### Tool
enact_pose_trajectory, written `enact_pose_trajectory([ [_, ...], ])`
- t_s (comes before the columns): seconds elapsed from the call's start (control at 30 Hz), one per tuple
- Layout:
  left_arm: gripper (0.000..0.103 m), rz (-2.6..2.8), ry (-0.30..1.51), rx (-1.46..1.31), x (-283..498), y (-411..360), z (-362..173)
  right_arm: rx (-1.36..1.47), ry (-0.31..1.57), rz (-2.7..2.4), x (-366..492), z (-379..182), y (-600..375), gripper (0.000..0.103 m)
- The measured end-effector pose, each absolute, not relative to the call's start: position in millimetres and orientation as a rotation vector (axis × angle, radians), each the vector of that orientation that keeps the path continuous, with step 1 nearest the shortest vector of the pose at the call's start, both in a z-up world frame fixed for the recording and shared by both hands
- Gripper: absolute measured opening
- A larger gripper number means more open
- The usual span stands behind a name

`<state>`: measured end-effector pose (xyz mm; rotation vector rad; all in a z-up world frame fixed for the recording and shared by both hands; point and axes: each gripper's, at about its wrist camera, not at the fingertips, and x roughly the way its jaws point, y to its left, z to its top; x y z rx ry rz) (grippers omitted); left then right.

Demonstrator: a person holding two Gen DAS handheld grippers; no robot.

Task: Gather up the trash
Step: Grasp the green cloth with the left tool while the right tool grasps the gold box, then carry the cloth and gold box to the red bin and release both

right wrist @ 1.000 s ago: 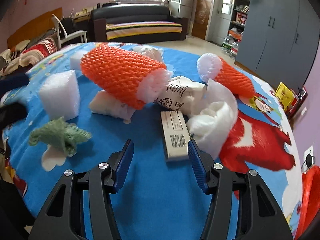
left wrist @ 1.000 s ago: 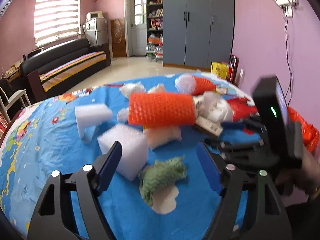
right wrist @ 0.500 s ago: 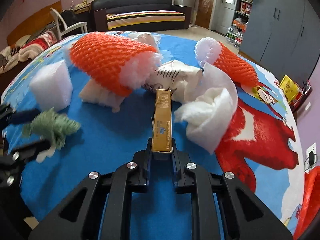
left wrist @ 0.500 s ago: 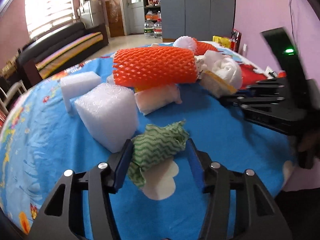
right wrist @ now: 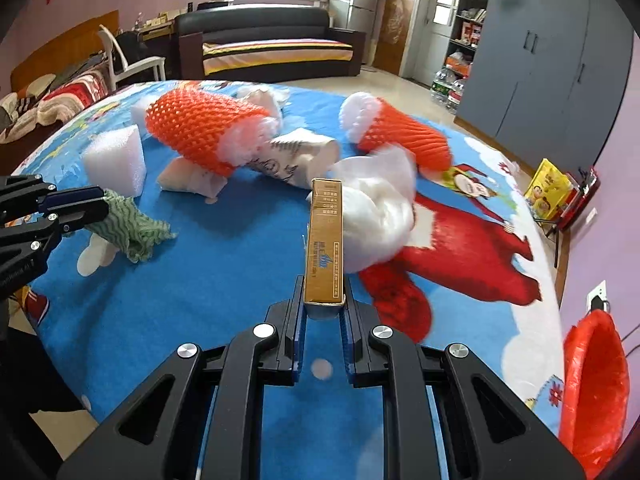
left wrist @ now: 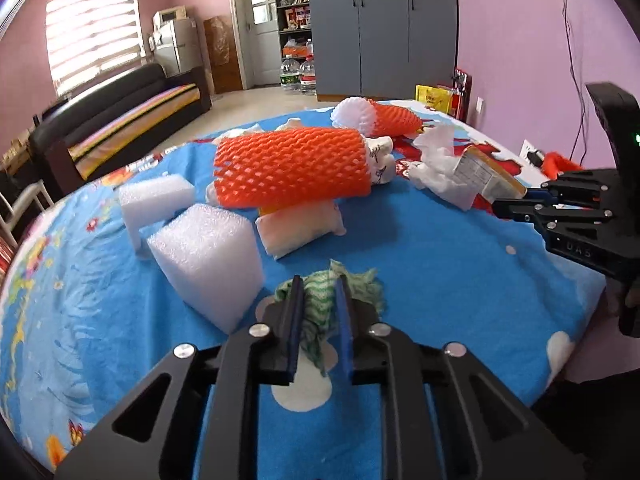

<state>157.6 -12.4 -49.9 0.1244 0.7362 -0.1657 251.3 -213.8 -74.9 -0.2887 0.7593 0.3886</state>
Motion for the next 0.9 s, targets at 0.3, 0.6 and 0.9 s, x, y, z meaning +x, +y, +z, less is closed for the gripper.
enact_pose_trajectory([
  [0.3,0.050,-0.141,0.803,0.105,163,-10,-66,-0.280,0.743,0.416,248,-70,-202,0.016],
  [0.6,0.021,-0.171,0.750,0.137,151,-21,-58,-0.291,0.728,0.404,243,-67,-210,0.016],
  [0.9,0.021,-0.173,0.635,0.069,147,-28,-24,-0.251,0.680,0.402,233,-52,-218,0.016],
])
